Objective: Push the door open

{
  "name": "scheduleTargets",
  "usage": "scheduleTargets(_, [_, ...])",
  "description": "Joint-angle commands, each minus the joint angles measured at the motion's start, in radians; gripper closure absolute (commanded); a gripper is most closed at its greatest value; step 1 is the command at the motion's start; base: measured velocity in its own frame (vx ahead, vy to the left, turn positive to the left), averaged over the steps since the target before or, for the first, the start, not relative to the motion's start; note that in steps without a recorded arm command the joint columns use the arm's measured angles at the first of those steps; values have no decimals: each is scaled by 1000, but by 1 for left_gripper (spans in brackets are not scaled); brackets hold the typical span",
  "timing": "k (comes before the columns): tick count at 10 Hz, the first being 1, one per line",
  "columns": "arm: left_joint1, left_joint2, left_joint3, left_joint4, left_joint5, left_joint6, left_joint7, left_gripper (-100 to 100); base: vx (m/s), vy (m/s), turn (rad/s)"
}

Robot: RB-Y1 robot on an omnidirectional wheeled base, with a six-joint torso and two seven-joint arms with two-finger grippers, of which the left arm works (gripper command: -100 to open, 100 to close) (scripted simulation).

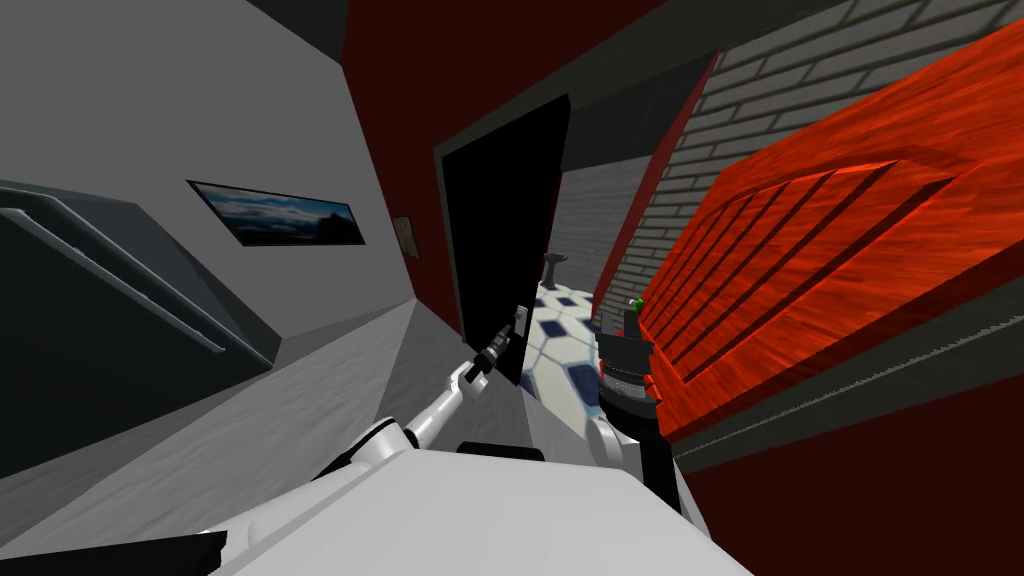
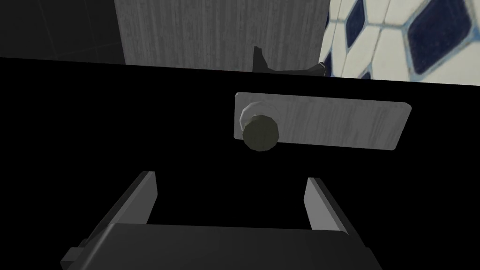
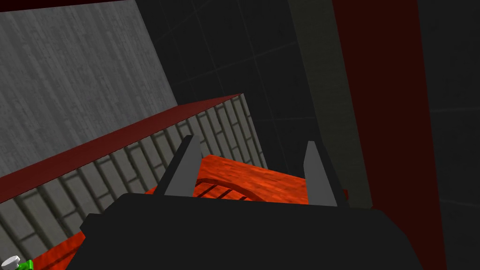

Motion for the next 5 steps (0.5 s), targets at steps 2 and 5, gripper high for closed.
scheduleTargets(2, [-40, -9, -17, 61, -12, 12, 24, -100, 148, 111, -26])
scheduleTargets(5, [-62, -15, -26, 99, -17, 14, 36, -100, 82, 82, -15])
